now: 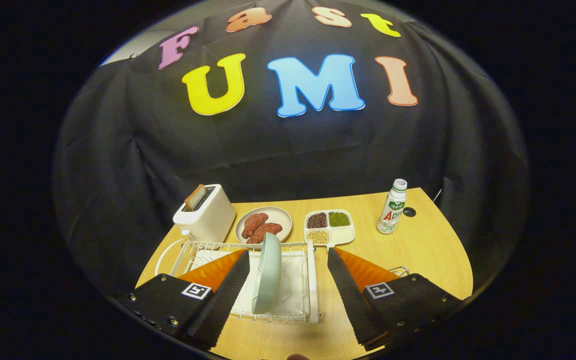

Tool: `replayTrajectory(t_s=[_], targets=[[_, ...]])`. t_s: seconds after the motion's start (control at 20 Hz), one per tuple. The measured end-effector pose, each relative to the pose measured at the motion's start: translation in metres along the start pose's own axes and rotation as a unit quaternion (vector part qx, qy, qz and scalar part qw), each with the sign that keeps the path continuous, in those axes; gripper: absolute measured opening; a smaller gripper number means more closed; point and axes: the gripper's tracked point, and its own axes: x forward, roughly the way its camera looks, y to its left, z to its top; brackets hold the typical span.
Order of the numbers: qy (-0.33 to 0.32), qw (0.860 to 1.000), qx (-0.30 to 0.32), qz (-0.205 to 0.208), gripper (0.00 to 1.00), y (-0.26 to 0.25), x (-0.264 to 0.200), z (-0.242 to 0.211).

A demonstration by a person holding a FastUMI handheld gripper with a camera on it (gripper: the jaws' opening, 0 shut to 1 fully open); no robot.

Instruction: Take the plate from the dish rack, then take the spoon from the basket and place it into the plate.

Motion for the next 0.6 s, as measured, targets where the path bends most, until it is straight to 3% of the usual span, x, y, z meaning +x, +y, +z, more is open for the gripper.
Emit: replayTrajectory(t_s=[0.6], targets=[[0.159, 0.986, 0.007, -0.046, 0.97, 0.016, 0.053, -0.038]])
